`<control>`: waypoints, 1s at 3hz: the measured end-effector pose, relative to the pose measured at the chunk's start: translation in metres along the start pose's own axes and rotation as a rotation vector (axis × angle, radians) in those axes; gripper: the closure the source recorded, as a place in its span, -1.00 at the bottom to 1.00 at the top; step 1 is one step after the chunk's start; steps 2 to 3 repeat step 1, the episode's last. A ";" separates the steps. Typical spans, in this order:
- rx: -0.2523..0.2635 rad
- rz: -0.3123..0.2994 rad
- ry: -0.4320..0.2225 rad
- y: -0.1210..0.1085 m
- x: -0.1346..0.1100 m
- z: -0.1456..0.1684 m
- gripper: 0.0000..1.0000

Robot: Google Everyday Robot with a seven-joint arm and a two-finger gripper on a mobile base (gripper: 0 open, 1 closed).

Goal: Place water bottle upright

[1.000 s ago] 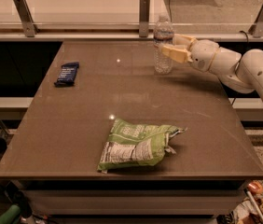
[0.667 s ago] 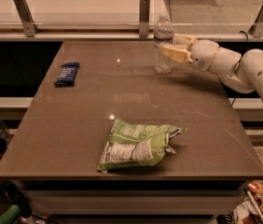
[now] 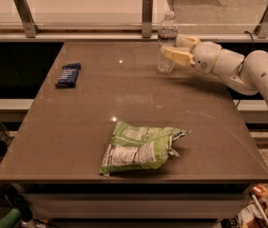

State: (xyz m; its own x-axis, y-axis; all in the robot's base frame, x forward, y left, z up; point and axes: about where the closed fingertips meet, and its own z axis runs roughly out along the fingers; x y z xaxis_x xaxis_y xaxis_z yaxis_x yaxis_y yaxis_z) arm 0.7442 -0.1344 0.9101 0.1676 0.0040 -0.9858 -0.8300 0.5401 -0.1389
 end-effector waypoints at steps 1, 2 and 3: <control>-0.004 0.000 -0.001 0.002 0.000 0.003 -1.00; -0.004 0.000 -0.001 0.002 0.000 0.003 -1.00; -0.004 0.000 -0.001 0.002 0.000 0.003 -1.00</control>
Offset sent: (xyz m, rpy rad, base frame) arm 0.0000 0.0000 0.0000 0.0000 0.0000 0.0000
